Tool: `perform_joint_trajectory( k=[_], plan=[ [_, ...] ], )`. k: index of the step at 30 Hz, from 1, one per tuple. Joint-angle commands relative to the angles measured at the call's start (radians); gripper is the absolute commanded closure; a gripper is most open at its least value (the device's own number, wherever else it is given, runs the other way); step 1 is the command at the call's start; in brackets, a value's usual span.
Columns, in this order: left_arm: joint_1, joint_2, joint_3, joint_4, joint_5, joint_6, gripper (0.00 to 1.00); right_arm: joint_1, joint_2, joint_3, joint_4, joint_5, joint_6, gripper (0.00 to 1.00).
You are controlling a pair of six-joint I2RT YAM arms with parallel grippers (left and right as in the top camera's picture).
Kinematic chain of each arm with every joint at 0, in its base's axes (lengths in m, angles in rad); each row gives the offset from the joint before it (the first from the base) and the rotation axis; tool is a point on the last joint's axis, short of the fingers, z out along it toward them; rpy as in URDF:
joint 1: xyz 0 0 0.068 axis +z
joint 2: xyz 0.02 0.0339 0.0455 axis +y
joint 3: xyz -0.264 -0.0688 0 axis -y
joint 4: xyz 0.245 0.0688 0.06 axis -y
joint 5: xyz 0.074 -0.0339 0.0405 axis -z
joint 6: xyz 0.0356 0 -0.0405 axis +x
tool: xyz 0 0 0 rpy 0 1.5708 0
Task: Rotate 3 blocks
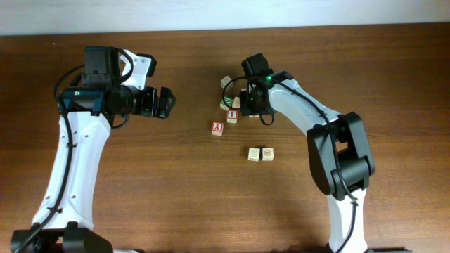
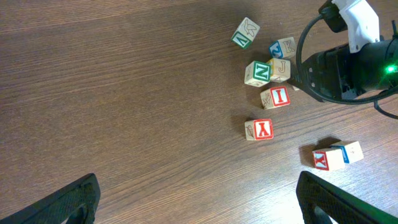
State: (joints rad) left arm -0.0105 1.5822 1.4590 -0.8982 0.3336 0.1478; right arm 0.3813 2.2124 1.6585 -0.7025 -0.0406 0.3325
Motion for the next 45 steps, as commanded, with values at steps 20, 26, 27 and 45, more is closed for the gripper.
perform_joint_trajectory(
  k=[20, 26, 27, 45],
  plan=[
    [0.002, 0.006, 0.017, -0.002, 0.011, -0.005, 0.01, 0.220, -0.121, -0.062, -0.375, 0.003, 0.317, 0.83],
    [0.002, 0.006, 0.017, -0.002, 0.011, -0.005, 0.01, 0.220, -0.121, -0.150, -0.311, 0.054, 0.383, 0.82],
    [0.002, 0.006, 0.017, 0.008, 0.011, -0.005, 0.01, 0.220, -0.121, -0.150, -0.296, 0.064, 0.383, 0.82],
    [0.002, 0.007, 0.016, -0.020, 0.011, -0.005, 0.16, 0.224, -0.258, -0.100, -0.309, 0.013, 0.273, 0.61]
  ],
)
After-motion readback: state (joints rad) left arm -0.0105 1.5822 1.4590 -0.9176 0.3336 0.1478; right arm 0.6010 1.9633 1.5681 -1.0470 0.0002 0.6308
